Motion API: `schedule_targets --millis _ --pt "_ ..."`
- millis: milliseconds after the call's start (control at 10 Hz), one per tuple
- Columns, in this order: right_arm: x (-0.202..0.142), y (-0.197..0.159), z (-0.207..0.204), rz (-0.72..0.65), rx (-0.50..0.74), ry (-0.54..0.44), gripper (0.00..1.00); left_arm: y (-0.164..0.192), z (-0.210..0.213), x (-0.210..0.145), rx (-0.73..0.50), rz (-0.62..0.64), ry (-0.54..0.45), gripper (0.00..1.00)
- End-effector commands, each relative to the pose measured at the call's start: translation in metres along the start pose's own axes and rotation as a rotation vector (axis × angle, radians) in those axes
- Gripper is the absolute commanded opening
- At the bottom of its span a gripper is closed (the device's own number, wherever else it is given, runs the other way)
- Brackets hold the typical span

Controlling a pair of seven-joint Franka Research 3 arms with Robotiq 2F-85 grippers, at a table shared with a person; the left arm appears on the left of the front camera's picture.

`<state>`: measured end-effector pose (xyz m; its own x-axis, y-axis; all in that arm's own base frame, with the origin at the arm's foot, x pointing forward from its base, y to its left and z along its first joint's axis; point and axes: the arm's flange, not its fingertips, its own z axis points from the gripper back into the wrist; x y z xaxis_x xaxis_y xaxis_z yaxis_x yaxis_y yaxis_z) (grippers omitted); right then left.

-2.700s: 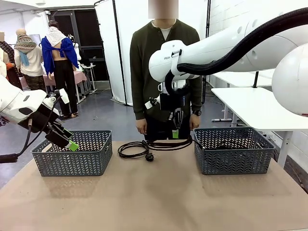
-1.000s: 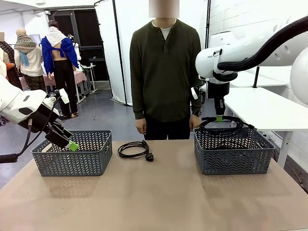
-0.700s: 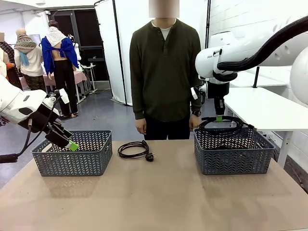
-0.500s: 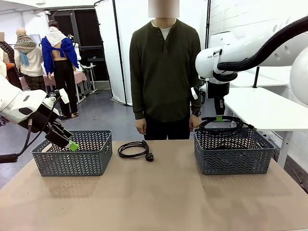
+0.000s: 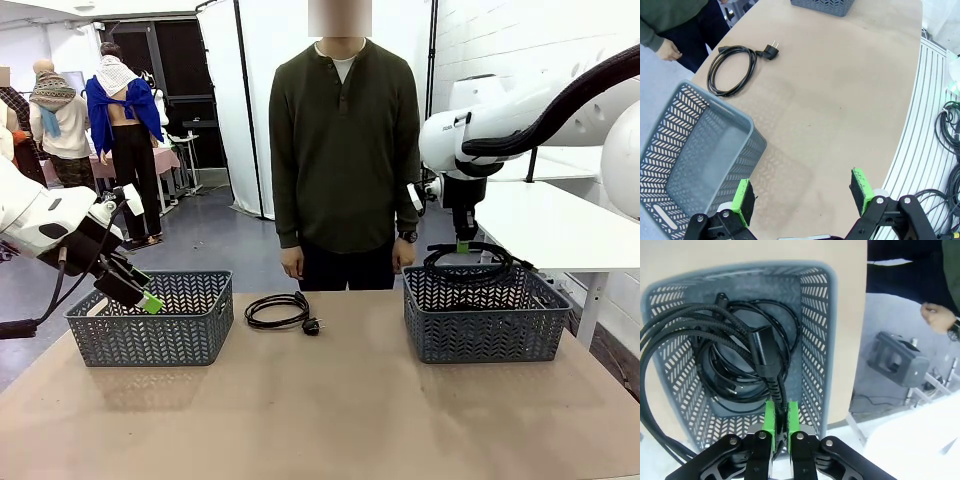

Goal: Organize the cables according to human instructions.
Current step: Pick up a bundle of cables and place it in the basket indicated by the human.

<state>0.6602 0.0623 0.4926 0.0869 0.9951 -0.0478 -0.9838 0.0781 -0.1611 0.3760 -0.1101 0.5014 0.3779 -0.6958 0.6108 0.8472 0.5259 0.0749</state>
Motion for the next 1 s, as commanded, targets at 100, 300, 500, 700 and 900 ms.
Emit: schedule_targets --millis 100,300,500,700,900 --pt "-0.012 -0.008 -0.015 0.051 0.026 -0.06 0.0 0.003 -0.001 -0.004 -0.018 -0.015 -0.014 1.0" --pt "-0.012 -0.017 -0.024 0.076 0.026 -0.072 0.0 0.003 -0.001 -0.004 -0.018 -0.015 -0.014 1.0" --pt "-0.01 -0.022 -0.027 0.086 0.014 -0.066 0.0 0.003 -0.001 -0.004 -0.018 -0.015 -0.014 1.0" --pt "-0.006 -0.03 -0.027 0.082 0.021 -0.052 0.0 0.003 -0.001 -0.004 -0.018 -0.015 -0.014 1.0" --pt "-0.003 -0.036 -0.03 0.081 0.024 -0.047 0.0 0.003 -0.001 -0.004 -0.018 -0.015 -0.014 1.0"
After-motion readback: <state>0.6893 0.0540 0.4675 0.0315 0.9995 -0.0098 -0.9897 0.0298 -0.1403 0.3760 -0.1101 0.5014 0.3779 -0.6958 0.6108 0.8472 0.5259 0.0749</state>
